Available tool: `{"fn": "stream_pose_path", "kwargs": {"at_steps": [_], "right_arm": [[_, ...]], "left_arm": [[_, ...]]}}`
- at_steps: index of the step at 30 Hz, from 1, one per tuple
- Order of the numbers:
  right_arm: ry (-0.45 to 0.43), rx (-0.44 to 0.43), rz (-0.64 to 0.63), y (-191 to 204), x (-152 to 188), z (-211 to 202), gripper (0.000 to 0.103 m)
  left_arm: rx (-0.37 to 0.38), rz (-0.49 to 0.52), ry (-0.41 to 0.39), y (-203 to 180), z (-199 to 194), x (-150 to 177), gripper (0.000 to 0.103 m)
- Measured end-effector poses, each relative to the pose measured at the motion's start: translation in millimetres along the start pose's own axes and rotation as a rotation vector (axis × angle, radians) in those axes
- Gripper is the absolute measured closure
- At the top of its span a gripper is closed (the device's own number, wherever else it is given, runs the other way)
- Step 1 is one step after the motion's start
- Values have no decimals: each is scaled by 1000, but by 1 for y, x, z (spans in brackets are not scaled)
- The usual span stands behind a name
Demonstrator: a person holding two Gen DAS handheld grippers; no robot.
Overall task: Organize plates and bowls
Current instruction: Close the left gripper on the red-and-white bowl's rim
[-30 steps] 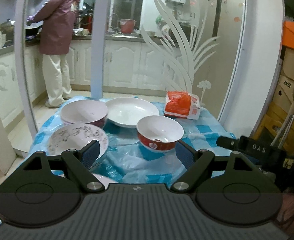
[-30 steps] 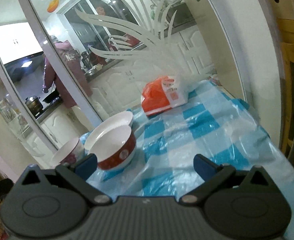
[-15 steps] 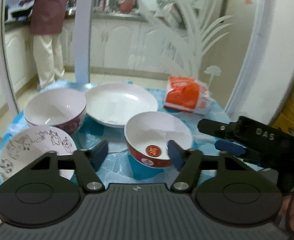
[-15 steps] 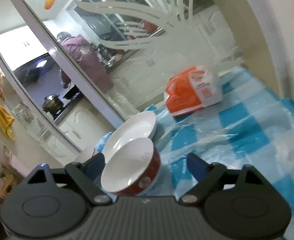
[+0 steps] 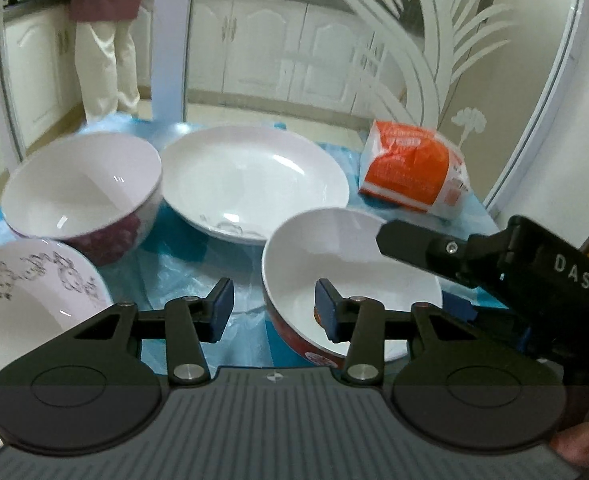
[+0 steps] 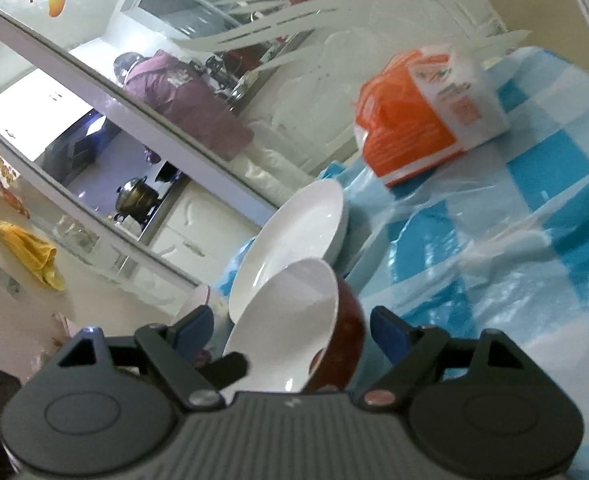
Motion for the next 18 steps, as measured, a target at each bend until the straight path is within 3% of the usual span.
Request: {"fn": "stream_pose_path", "kwargs": {"at_steps": [5,9,18], "right_arm": [[6,-29,30,-6,-2,4,15],[-3,-47,62,-8,-3,0,13],[-64,-1,29,-13,-14,-28,11]], "left_arm": [[60,8,42,-9,11,5,51],[43,25,22,-18,9,7,48],[106,57,26,-47,-3,14,48]]}}
Point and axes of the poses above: each gripper's, at about its wrist camera, not at the fingertips, and z roughly the way its jaws point, y to its left, x to its underside, the point moved 5 cm from there along z, roughly the way its jaws point, and after that the axes turned 10 degrees about -x, right-handed, at the moved point
